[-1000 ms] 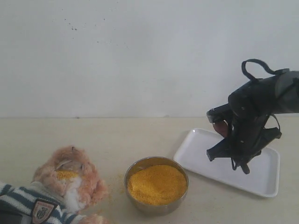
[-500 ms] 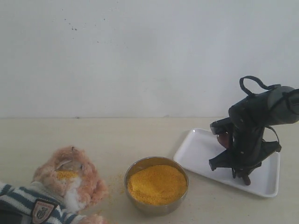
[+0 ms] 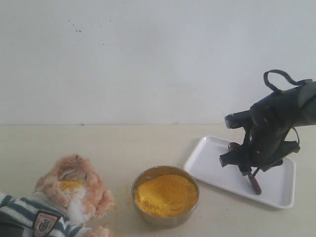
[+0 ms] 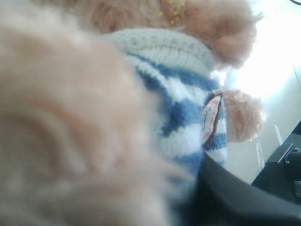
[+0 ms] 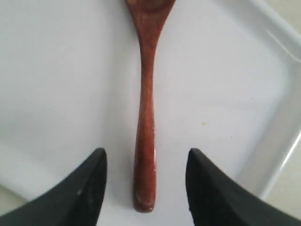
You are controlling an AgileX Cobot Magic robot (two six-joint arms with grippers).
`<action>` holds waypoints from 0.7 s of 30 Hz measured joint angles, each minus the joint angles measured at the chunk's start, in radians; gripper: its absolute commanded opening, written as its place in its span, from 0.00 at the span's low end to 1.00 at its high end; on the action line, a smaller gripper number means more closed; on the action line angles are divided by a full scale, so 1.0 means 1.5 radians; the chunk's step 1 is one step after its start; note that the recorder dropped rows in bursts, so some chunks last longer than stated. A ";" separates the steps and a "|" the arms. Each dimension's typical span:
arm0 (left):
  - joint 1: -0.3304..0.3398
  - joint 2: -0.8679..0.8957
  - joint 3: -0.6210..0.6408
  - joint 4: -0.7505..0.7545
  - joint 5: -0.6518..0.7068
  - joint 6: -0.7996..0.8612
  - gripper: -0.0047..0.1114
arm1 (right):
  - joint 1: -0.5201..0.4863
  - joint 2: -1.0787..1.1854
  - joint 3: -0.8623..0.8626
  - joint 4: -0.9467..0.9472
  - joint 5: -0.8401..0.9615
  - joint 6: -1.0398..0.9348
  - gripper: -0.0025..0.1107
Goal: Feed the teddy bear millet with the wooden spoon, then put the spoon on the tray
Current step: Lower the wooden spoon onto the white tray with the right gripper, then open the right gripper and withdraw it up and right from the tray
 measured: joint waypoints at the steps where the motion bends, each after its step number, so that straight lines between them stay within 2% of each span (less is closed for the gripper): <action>1: 0.000 0.000 0.000 0.000 0.000 0.000 0.08 | 0.000 -0.019 0.015 0.000 -0.012 0.006 0.44; 3: 0.000 0.000 0.000 0.000 0.000 0.000 0.08 | 0.000 -0.056 0.045 0.000 -0.033 0.018 0.34; 6: 0.000 0.000 0.000 0.000 0.000 0.000 0.08 | 0.000 -0.126 0.113 0.000 -0.080 0.042 0.08; 7: 0.000 0.000 0.000 0.000 0.000 0.000 0.08 | 0.000 -0.155 0.144 0.000 -0.103 0.053 0.02; 15: 0.000 0.000 0.000 0.000 0.000 0.000 0.08 | 0.000 -0.450 0.416 0.001 -0.316 0.106 0.02; 21: 0.000 0.000 0.000 0.000 0.000 0.000 0.08 | 0.000 -0.651 0.563 0.004 -0.333 0.153 0.02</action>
